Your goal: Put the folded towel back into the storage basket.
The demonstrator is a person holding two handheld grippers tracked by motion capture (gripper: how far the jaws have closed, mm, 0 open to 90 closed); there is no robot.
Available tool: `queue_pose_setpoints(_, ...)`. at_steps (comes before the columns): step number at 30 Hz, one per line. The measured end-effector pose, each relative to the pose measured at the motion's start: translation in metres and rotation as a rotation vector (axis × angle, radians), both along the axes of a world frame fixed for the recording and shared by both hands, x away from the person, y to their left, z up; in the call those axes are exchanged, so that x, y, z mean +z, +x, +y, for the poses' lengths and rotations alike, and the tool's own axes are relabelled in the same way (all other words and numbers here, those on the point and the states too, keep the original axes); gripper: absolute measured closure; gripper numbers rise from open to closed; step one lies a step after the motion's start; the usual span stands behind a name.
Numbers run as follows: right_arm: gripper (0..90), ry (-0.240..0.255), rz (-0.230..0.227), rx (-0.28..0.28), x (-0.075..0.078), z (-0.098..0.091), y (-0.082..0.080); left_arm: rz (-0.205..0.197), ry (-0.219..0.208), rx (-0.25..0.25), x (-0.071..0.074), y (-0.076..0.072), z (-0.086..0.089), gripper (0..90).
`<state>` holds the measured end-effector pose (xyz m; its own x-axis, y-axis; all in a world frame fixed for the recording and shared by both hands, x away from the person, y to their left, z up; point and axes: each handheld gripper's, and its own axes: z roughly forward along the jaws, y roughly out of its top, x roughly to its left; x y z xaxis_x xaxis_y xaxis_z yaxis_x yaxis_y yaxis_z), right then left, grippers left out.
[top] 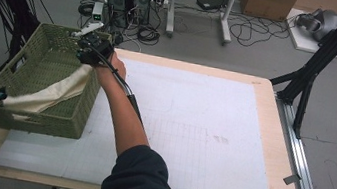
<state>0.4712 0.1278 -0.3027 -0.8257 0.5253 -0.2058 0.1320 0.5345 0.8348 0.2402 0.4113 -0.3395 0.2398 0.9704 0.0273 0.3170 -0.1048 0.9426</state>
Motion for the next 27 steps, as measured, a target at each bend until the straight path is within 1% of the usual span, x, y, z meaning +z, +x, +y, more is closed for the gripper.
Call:
queue_pose_setpoints(2,52.9,0.008,-0.009,0.008,0.006,-0.008,-0.002,-0.017,-0.004,-0.006,0.004,-0.004,-0.001,50.6)
queue_pose_setpoints(6,51.1,0.024,-0.025,0.008,0.017,-0.029,-0.008,-0.038,-0.039,-0.033,0.007,-0.006,-0.007,49.6)
queue_pose_setpoints(9,48.1,0.030,-0.024,0.008,0.025,-0.049,-0.012,-0.042,-0.081,-0.070,0.007,-0.004,-0.015,46.0)
queue_pose_setpoints(12,42.4,0.044,0.000,0.022,0.031,-0.073,-0.015,-0.057,-0.120,-0.113,0.007,-0.001,-0.024,41.6)
queue_pose_setpoints(13,40.2,0.050,-0.002,0.027,0.033,-0.081,-0.016,-0.063,-0.132,-0.128,0.007,0.000,-0.028,38.4)
queue_pose_setpoints(16,34.6,0.069,0.029,0.037,0.034,-0.109,-0.019,-0.077,-0.164,-0.160,0.009,0.005,-0.040,27.2)
queue_pose_setpoints(17,33.5,0.070,0.033,0.038,0.034,-0.115,-0.020,-0.082,-0.175,-0.170,0.010,0.007,-0.046,24.9)
queue_pose_setpoints(18,31.1,0.067,0.035,0.032,0.033,-0.125,-0.022,-0.079,-0.176,-0.175,0.010,0.008,-0.049,22.3)
queue_pose_setpoints(19,29.5,0.067,0.038,0.026,0.033,-0.131,-0.023,-0.080,-0.180,-0.185,0.011,0.010,-0.054,20.5)
queue_pose_setpoints(21,23.3,0.080,0.041,0.008,0.032,-0.147,-0.027,-0.082,-0.172,-0.210,0.012,0.013,-0.063,17.5)
queue_pose_setpoints(23,21.7,0.095,0.037,-0.016,0.031,-0.165,-0.033,-0.087,-0.172,-0.248,0.013,0.016,-0.073,17.5)
queue_pose_setpoints(26,18.8,0.106,0.041,-0.050,0.029,-0.191,-0.039,-0.081,-0.168,-0.297,0.013,0.021,-0.090,17.5)
queue_pose_setpoints(27,18.3,0.118,0.037,-0.063,0.028,-0.200,-0.043,-0.079,-0.167,-0.321,0.013,0.024,-0.099,17.6)
